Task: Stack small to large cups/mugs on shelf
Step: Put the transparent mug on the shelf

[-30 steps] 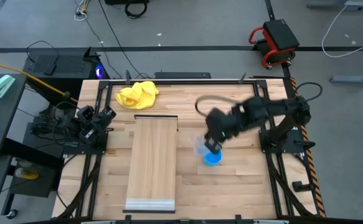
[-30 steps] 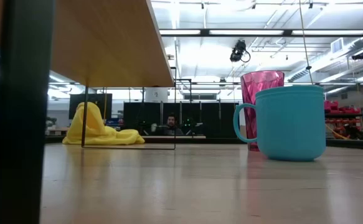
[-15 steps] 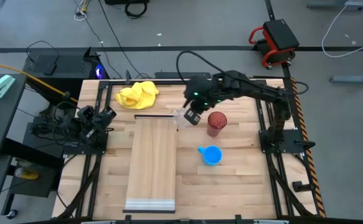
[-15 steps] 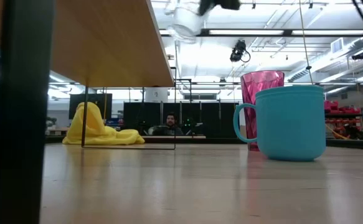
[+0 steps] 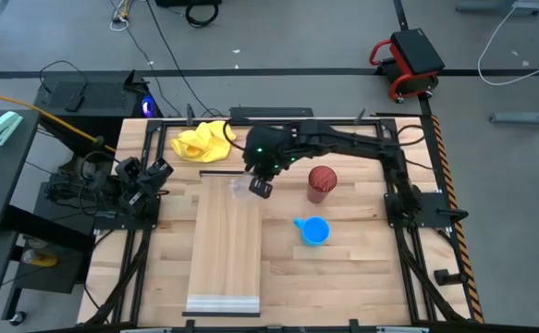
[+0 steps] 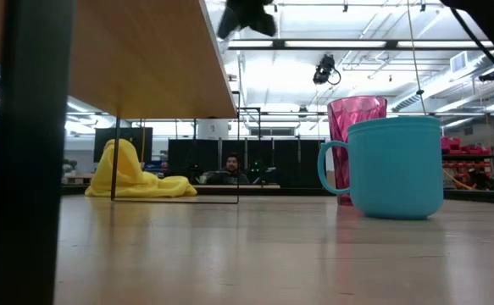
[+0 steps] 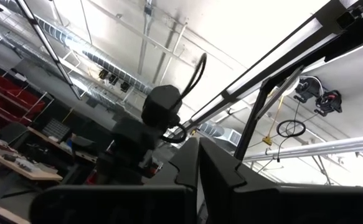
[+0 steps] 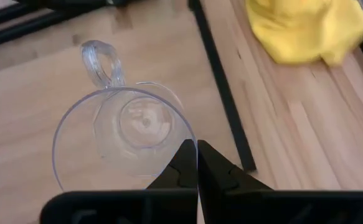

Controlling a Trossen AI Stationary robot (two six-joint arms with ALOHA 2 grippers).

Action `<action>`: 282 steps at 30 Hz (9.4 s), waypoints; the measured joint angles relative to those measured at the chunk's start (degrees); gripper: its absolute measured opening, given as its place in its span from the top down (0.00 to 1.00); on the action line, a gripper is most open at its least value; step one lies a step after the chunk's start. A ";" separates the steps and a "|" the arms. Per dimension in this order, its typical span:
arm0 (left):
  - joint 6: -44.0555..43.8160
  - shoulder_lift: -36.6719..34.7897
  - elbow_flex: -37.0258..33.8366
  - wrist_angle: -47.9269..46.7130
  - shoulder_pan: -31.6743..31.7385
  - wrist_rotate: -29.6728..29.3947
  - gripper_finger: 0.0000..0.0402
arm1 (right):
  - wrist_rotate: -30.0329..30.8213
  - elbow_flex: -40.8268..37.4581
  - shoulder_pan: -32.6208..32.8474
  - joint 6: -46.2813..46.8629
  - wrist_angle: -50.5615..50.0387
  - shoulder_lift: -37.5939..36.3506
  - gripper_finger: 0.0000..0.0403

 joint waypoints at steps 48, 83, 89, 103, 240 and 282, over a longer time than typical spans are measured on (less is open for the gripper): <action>-3.14 6.92 5.01 -11.16 -0.24 1.01 0.87 | 1.68 0.02 0.04 -4.05 0.93 3.23 0.99; 9.15 47.95 42.49 -63.45 5.70 -1.55 0.67 | 1.27 0.00 0.31 -2.21 0.19 3.22 0.99; 9.05 47.97 42.51 -63.47 6.40 1.53 0.61 | 1.28 0.00 0.28 -2.31 0.24 3.22 0.99; 8.83 54.02 42.49 -61.35 7.53 1.97 0.61 | 1.45 0.00 0.28 -2.34 1.10 3.24 0.99; 3.09 53.73 42.53 -66.13 9.49 6.50 0.81 | 15.28 -68.96 5.94 6.53 77.54 -23.12 0.79; 0.07 47.86 42.49 -75.08 9.49 5.62 0.79 | 13.65 -63.84 7.87 5.58 73.26 -20.01 0.79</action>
